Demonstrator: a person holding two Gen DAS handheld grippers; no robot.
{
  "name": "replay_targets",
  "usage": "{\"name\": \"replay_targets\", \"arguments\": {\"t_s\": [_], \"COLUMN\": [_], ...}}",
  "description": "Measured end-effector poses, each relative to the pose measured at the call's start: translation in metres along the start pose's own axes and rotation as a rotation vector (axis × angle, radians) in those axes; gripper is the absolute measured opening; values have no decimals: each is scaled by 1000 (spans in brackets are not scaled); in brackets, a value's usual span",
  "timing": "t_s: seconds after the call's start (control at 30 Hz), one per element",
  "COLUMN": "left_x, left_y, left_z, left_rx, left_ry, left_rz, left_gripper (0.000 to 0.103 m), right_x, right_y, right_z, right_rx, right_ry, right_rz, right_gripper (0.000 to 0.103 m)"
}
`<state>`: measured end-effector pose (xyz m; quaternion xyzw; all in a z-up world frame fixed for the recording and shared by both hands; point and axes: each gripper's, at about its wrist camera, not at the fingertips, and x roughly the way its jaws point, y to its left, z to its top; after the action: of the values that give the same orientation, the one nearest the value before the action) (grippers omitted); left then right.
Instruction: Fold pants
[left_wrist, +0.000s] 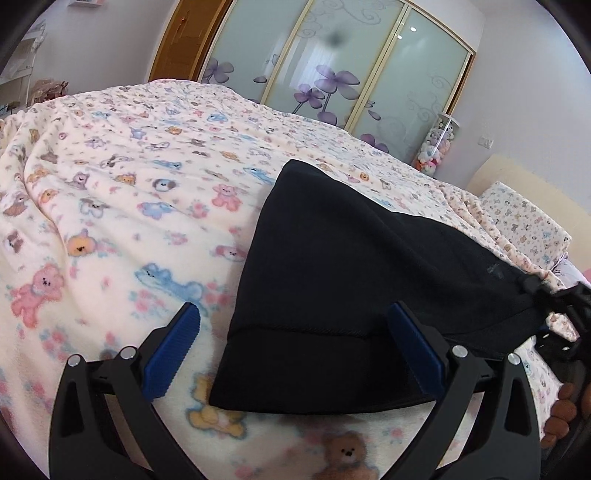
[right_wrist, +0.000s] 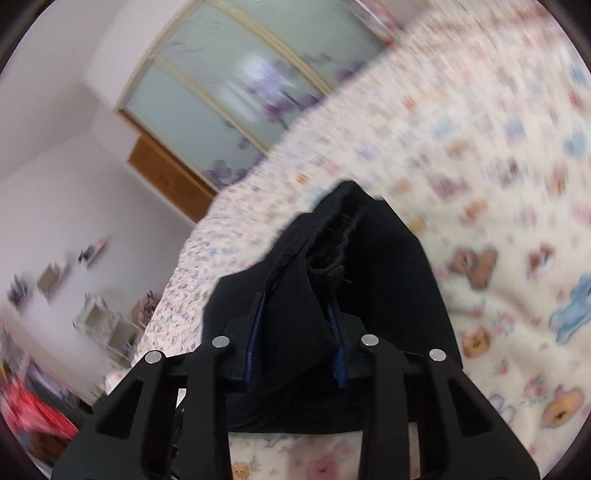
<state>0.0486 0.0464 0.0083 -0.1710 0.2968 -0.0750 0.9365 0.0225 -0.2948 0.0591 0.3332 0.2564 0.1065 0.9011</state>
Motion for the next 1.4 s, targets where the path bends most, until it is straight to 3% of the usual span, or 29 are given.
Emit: {"name": "replay_targets", "arguments": {"t_s": [0.13,0.2,0.27,0.33,0.4,0.47,0.5,0.53,0.57,0.63,0.7,0.77,0.87,0.97,1.07,1.23,1.4], "left_x": [-1,1,2,2,3,1,-1,-4,-7,-15,-19,-14,5,35,54,57,62], "left_y": [2,2,1,0,0,-1,0,-2,-4,-11,-18,-26,-41,-47,-41,-49,-45], "left_z": [0,0,0,0,1,6,9,13,15,29,47,61,76,70,52,26,27], "left_rx": [-10,-6,-2,1,1,-1,2,10,19,48,59,59,70,56,55,224,226], "left_ry": [-1,6,12,13,20,39,44,50,54,46,28,34,85,195,246,213,216], "left_rz": [-11,-6,-2,-1,-2,-25,-36,-44,-48,-67,-116,-157,-207,-227,-184,-106,-97], "left_gripper": [101,101,101,101,101,101,101,101,101,101,101,101,101,101,101,101,101], "right_x": [-16,-3,11,11,13,9,2,-8,-22,-48,-51,-30,10,51,86,114,112], "right_y": [-1,-29,-61,-58,-50,-47,-45,-44,-43,-40,-33,-25,-9,-2,-11,-34,-30], "right_z": [-23,-34,-39,-35,-28,-23,-22,-19,-15,-4,13,32,50,57,54,52,52], "right_rx": [-82,-7,125,105,62,51,51,49,43,26,38,81,105,112,101,188,163], "right_ry": [-70,-7,45,50,85,113,102,72,16,-110,-130,-34,82,188,268,294,302], "right_rz": [-47,-133,-116,-118,-123,-119,-123,-142,-174,-169,-68,88,183,169,13,-10,19], "right_gripper": [32,32,32,35,46,64,71,87,90,90,90,91,94,94,94,93,94]}}
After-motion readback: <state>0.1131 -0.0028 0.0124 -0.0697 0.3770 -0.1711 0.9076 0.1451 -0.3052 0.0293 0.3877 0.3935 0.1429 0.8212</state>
